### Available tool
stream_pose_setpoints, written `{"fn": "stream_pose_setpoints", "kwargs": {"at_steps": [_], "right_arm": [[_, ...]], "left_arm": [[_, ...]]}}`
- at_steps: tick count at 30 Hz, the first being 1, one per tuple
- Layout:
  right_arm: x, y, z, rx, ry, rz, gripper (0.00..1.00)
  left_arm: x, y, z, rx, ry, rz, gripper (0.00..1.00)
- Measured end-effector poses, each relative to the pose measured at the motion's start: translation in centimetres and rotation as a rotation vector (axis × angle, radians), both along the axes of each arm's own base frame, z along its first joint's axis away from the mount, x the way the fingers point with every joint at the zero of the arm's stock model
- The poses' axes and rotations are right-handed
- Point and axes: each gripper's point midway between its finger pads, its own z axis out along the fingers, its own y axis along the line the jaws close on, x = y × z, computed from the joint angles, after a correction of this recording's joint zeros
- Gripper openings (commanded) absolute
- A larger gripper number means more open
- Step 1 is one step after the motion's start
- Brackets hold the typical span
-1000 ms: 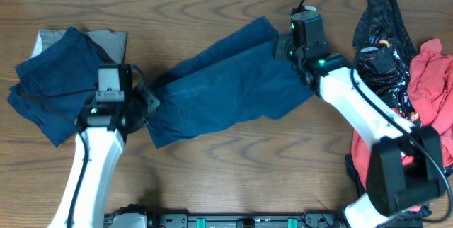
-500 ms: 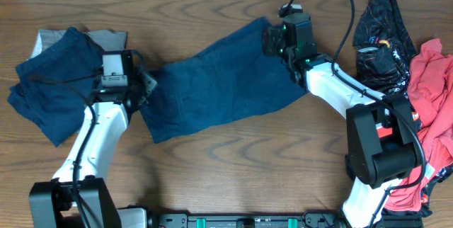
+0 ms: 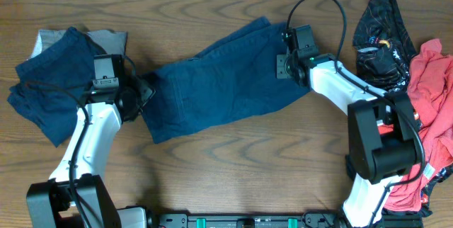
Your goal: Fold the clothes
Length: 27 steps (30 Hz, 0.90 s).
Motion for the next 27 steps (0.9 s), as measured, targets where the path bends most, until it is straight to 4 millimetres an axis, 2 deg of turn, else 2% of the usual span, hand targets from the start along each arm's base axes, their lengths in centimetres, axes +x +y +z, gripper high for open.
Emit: {"fn": "stream_pose_setpoints", "kwargs": {"at_steps": [2, 10, 11, 12, 15, 18, 21, 27], "right_arm": [[-0.6, -0.3, -1.2, -0.020, 0.038, 0.004, 0.51], [-0.8, -0.5, -1.3, -0.038, 0.050, 0.010, 0.52], [-0.9, -0.6, -1.3, -0.040, 0.052, 0.010, 0.53], [-0.9, -0.6, -1.3, -0.041, 0.053, 0.010, 0.53], [-0.9, -0.7, -1.3, -0.046, 0.052, 0.009, 0.54], [-0.7, -0.9, -1.3, -0.061, 0.042, 0.001, 0.56], [-0.4, -1.1, -1.1, -0.070, 0.029, -0.007, 0.56], [-0.2, -1.5, -1.1, -0.079, 0.023, -0.017, 0.57]], "left_arm": [[1.1, 0.1, -0.1, 0.019, -0.037, -0.028, 0.61], [5.1, -0.4, -3.2, 0.048, -0.117, -0.134, 0.61], [5.4, -0.6, -3.5, 0.040, -0.126, -0.148, 0.59], [5.8, -0.9, -3.9, 0.029, -0.133, -0.161, 0.52], [6.2, -1.8, -4.4, -0.008, -0.152, -0.205, 0.06], [6.1, -3.1, -4.1, -0.067, -0.166, -0.254, 0.06], [4.6, -4.4, -3.8, -0.149, -0.128, -0.295, 0.06], [-2.7, -5.6, -2.0, -0.280, 0.097, -0.275, 0.06]]}}
